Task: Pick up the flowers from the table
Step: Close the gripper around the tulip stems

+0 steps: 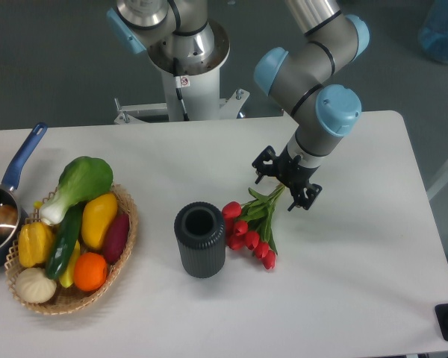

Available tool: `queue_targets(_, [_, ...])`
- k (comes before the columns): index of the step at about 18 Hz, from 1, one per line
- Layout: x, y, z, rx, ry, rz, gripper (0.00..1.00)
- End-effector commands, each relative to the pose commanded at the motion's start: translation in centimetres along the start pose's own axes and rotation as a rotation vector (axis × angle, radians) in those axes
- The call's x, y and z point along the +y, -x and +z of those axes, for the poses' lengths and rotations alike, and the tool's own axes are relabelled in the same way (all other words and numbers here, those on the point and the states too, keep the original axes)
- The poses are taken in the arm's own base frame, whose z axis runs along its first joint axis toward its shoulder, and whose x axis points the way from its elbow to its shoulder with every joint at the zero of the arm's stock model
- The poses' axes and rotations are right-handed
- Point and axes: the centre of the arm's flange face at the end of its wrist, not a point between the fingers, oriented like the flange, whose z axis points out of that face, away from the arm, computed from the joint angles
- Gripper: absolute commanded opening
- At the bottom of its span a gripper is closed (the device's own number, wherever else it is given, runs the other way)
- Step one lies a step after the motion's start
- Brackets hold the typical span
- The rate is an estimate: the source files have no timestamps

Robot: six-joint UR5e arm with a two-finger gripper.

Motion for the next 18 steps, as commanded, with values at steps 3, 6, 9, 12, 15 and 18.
queue_targets(3, [0.0,0.5,0.6,-0.011,-0.001,0.001,1.00])
queue_targets(6, [0.0,0.5,0.7,-0.012,-0.001,0.001,1.00])
queue_targets(9, [-0.2,0.5,1.6,0.003,0.002,0.005,1.00])
queue_targets(12, [-1.0,0.1,2.8,0.016,0.008,-0.036,1.00])
queue_targets(15, [-0.9,-0.5,3.3,0.026,0.012,-0.035,1.00])
queue_targets(18, [-1.2,-0.6,3.4,0.026,0.013,-0.037,1.00])
